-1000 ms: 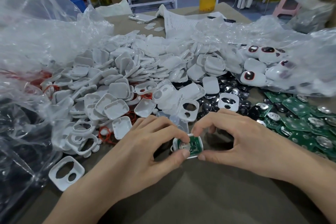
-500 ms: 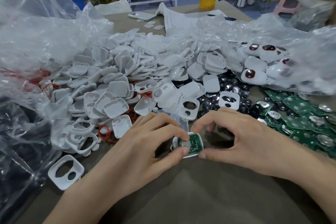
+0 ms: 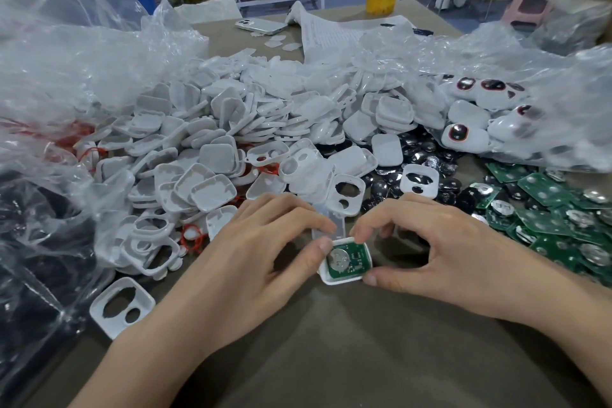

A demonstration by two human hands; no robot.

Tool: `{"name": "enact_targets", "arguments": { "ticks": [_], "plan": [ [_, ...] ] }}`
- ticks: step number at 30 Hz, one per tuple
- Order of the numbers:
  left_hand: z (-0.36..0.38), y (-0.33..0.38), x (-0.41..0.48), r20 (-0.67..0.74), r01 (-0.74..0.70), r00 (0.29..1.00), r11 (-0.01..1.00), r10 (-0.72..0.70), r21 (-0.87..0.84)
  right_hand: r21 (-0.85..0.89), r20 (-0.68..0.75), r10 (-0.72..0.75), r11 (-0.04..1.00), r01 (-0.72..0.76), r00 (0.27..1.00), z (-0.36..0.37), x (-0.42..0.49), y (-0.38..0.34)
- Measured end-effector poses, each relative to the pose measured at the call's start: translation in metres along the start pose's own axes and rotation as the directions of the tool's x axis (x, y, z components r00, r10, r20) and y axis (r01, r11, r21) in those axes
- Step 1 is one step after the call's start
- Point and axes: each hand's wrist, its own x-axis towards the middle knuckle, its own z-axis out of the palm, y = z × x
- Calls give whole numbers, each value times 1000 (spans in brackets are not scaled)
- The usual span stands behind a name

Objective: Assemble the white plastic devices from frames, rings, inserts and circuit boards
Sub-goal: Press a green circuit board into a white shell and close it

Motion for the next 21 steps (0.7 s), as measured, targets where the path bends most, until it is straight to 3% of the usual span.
{"name": "enact_targets", "arguments": {
  "ticks": [5,21],
  "plan": [
    [0,0,1,-60,25,998,999,-23,23,-11,0,-76,997,76,997,0,2,0],
    [-3,2,0,7,-9,1000,1000,9,19,-7,25,-83,997,83,996,1,3,0]
  ]
}}
